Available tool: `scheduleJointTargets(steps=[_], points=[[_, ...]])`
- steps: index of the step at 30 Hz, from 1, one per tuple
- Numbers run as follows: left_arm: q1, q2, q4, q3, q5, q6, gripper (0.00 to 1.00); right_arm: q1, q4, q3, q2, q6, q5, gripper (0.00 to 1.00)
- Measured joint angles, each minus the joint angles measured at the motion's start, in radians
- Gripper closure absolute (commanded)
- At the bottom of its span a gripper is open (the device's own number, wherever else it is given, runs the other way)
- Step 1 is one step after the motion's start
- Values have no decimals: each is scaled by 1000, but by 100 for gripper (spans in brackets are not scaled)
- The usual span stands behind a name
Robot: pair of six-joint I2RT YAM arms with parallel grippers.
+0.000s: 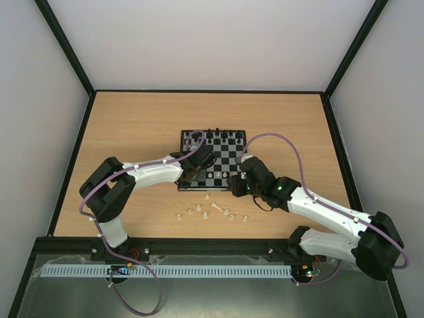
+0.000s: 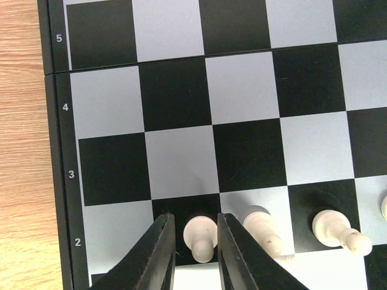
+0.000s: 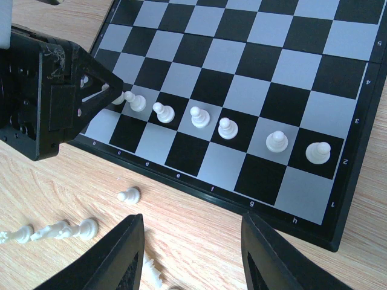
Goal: Set up the chess pieces on the board
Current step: Place the chess piece on the chessboard, then pick up the chess piece at the center of the board.
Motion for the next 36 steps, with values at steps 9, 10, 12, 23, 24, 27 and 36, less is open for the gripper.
scheduleJointTargets(steps=[9,10,12,23,24,27,36], points=[[13,0,0,0,-9,0,76,0,0,0,0,0,0,55],[15,0,0,0,-9,0,76,0,0,0,0,0,0,55],[17,0,0,0,-11,1,76,0,0,0,0,0,0,55],[18,-10,0,0,-1,11,72,0,0,0,0,0,0,55],[14,-16,0,0,1,11,70,0,0,0,0,0,0,55],[2,-62,-20,0,-1,12,63,0,0,0,0,0,0,55],[-31,-442,-92,-126,7,-26,33,0,0,0,2,0,-1,54]])
